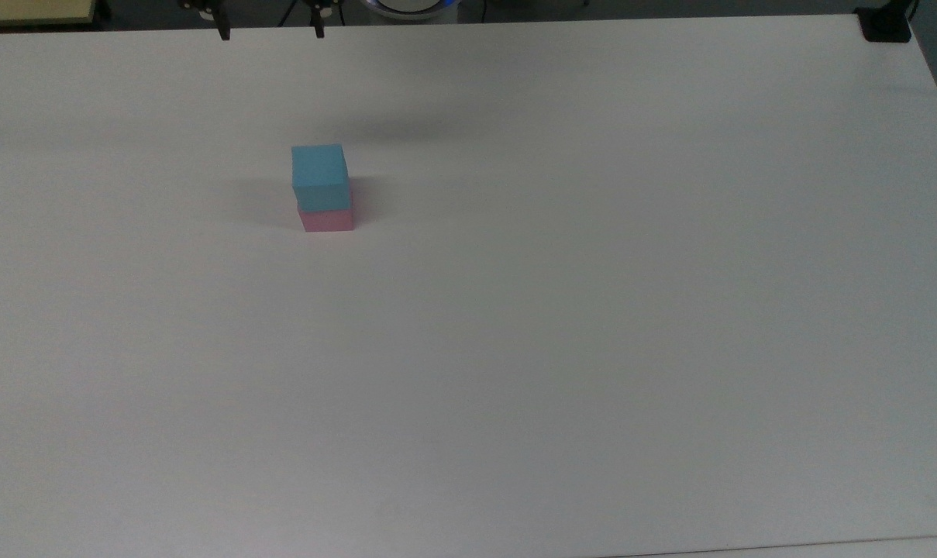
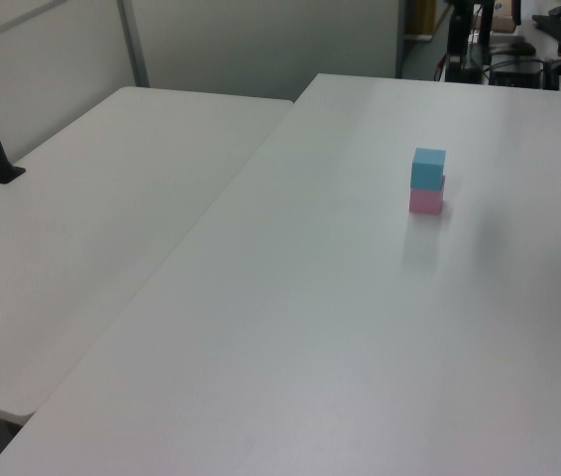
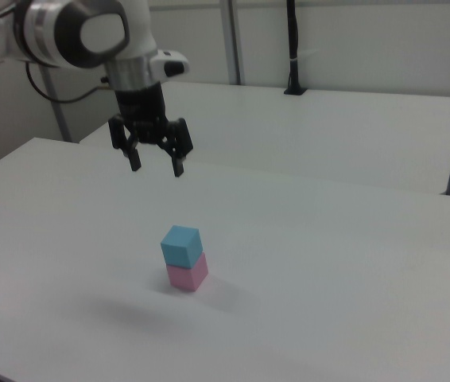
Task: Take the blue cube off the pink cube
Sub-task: 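Move the gripper down over the light blue cube on the pink cube, then close the gripper around the light blue cube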
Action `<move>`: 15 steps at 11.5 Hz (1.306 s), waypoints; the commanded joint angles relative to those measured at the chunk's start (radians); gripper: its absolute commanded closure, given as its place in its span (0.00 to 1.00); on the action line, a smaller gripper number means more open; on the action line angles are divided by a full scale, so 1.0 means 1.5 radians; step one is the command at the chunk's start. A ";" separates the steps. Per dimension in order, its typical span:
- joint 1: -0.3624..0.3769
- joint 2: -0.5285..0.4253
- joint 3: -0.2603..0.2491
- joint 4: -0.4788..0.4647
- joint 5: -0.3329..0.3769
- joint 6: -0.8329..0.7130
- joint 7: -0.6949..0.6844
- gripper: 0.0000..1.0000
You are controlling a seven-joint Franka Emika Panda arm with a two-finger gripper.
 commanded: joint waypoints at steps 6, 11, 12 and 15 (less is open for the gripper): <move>0.016 0.052 0.001 -0.192 -0.004 0.228 0.006 0.00; 0.027 0.105 0.001 -0.190 -0.005 0.278 0.040 0.00; 0.027 0.109 0.005 -0.190 -0.006 0.286 0.040 0.05; 0.027 0.113 0.009 -0.180 -0.005 0.285 0.059 0.50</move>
